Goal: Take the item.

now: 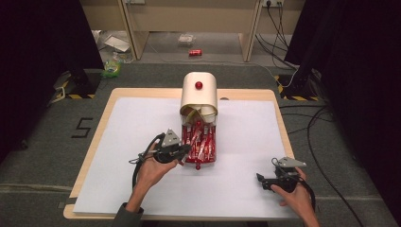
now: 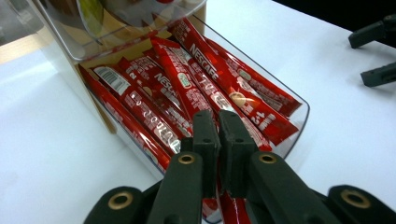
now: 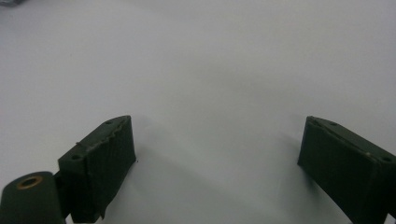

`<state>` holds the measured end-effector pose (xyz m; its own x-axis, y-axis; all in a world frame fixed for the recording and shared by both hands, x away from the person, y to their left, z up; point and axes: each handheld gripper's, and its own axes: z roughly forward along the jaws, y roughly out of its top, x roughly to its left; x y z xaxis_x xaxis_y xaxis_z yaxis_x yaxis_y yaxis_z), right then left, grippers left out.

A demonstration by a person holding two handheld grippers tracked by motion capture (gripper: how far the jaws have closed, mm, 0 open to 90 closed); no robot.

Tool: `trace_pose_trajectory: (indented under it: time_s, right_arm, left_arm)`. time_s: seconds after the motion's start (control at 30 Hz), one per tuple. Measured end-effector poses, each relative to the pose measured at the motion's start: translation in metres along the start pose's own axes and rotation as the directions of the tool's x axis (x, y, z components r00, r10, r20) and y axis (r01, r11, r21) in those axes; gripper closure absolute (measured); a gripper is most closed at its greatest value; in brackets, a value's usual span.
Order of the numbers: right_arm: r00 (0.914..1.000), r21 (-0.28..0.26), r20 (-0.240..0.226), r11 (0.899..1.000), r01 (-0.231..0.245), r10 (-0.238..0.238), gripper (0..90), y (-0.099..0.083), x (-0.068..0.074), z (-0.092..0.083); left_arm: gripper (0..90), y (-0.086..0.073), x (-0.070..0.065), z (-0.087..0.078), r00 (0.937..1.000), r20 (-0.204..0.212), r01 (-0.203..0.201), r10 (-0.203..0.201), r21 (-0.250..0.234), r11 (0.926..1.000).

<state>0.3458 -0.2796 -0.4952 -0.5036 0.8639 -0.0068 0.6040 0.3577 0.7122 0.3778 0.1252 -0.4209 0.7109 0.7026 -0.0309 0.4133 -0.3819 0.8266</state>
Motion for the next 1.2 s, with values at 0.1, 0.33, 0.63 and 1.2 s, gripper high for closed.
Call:
trace_pose_trajectory:
  time_s: [0.1,0.33,0.63,1.2]
  right_arm:
    - [1.0,0.0,0.0,1.0,0.0,0.0,10.9,0.0,0.0,0.0]
    - [1.0,0.0,0.0,1.0,0.0,0.0,11.0,0.0,0.0,0.0]
    - [1.0,-0.001,0.001,1.0,0.001,-0.001,10.9,0.0,0.0,0.0]
    - [1.0,0.0,0.0,1.0,0.0,0.0,10.9,0.0,0.0,0.0]
  left_arm:
    - [85.6,-0.003,-0.002,-0.003,1.0,0.002,-0.002,0.002,0.002,1.0]
    - [85.6,-0.006,-0.002,-0.011,0.9999,0.01,0.009,-0.009,-0.007,0.9999]
    - [85.6,-0.013,0.004,-0.022,0.9997,0.003,0.023,-0.023,-0.014,0.9996]
    - [85.6,-0.015,0.005,-0.033,0.9996,0.007,0.027,-0.027,-0.024,0.9993]
